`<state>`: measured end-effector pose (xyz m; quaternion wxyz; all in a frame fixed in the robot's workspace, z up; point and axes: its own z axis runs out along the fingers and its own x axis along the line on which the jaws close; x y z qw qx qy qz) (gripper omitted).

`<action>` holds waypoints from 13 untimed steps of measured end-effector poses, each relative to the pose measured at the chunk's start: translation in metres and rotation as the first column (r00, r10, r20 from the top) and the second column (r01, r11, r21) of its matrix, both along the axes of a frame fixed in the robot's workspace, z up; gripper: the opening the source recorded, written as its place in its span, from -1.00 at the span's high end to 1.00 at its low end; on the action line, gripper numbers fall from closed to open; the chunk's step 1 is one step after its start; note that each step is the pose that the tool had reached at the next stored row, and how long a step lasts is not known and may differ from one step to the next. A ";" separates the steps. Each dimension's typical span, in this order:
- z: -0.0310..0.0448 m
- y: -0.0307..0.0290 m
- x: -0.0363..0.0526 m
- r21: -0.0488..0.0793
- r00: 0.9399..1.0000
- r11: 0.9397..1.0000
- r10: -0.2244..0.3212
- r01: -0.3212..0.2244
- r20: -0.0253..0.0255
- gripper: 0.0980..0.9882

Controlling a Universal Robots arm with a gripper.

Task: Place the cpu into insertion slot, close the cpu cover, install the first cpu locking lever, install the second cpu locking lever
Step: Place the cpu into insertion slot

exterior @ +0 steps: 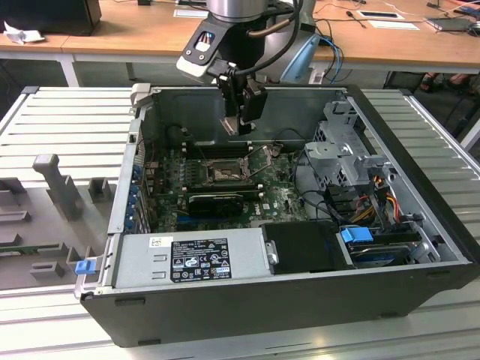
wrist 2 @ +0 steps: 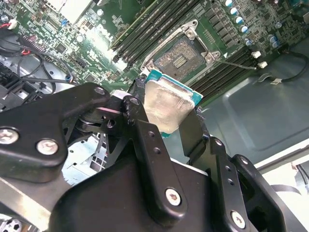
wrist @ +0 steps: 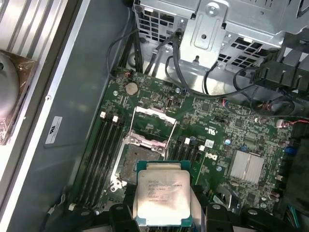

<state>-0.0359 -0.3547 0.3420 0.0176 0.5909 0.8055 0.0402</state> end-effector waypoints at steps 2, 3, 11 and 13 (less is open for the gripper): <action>-0.0001 0.0000 0.0000 0.000 1.000 1.000 -0.007 0.007 0.000 0.04; -0.0002 0.0000 0.0000 0.000 1.000 1.000 -0.010 0.010 0.000 0.04; -0.0009 0.0000 0.0000 0.000 0.999 0.999 -0.045 0.045 0.000 0.04; -0.0013 0.0000 0.0000 -0.001 0.998 0.998 -0.064 0.064 0.000 0.04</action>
